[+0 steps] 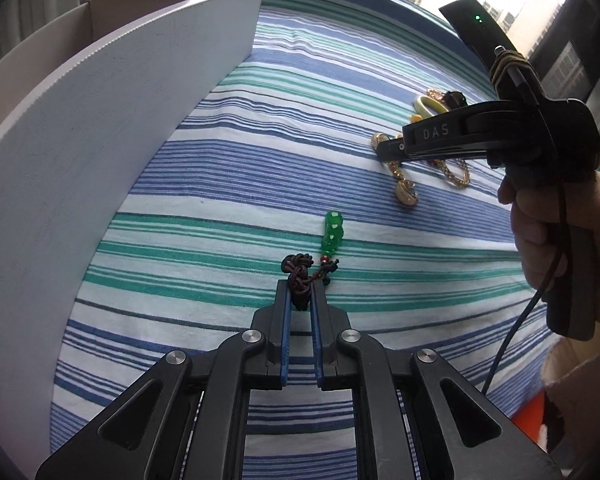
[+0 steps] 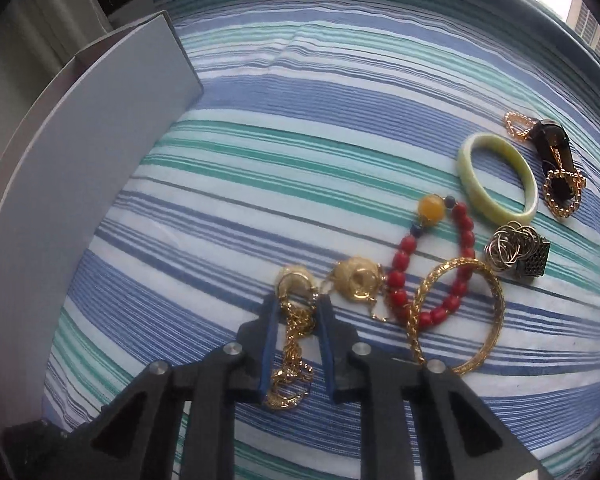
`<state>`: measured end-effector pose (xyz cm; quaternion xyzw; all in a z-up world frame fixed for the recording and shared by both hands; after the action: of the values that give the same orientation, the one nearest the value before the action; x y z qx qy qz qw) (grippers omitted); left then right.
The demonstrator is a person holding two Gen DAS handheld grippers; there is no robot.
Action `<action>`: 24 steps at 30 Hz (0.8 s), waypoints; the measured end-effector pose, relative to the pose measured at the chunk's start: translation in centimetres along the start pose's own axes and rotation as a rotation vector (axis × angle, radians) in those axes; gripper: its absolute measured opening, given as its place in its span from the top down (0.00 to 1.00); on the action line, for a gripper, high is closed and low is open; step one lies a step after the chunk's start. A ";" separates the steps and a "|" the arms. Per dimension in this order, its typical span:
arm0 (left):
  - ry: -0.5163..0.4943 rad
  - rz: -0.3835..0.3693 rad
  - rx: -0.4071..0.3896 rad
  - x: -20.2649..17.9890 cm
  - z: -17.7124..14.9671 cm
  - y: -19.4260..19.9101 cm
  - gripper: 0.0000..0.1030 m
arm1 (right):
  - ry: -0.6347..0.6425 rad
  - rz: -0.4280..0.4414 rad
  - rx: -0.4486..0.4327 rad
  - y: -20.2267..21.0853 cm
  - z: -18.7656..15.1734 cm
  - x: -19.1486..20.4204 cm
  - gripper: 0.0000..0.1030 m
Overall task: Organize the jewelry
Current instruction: 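Grasp the gold chain earrings with the right tool while the left tool holds the pendant, then carry the pendant and gold earrings into the white box and open both tools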
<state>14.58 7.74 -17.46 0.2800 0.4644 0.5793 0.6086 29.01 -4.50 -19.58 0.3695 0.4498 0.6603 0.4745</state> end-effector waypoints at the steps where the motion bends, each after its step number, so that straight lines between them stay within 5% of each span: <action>1: 0.008 -0.003 -0.001 0.2 0.1 0.1 0.93 | 0.018 -0.009 -0.004 -0.1 -0.1 0.2 0.84; 5: 0.032 -0.012 -0.034 0.5 0.9 2.0 0.93 | -0.016 0.062 -0.019 1.2 -0.3 0.0 1.00; 12: 0.040 0.002 -0.106 0.6 2.5 5.6 0.93 | 0.020 0.120 -0.107 6.9 -0.3 -0.1 1.00; 16: 0.038 0.000 -0.107 0.3 2.6 5.9 0.93 | 0.033 0.101 -0.038 5.5 -0.5 0.0 0.92; 18: 0.034 -0.002 -0.099 0.1 2.3 5.7 0.93 | 0.022 0.093 0.009 3.7 -1.4 -0.5 0.78; 24: 0.039 -0.005 -0.071 -0.1 1.4 4.9 0.93 | 0.036 0.028 -0.013 0.1 -1.3 0.4 0.78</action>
<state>13.63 8.80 -12.52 0.2459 0.4559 0.5992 0.6105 27.67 -4.50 -19.91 0.3609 0.4488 0.6762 0.4595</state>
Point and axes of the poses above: each gripper's, at about its wrist camera, not at the fingertips, and y roughly against the way its jaws point, x to its left, z to its top, the point moved 10 cm from there along -y, roughly the way its jaws point, and after that the axes turned 3 degrees about x, right-handed, at the moved point
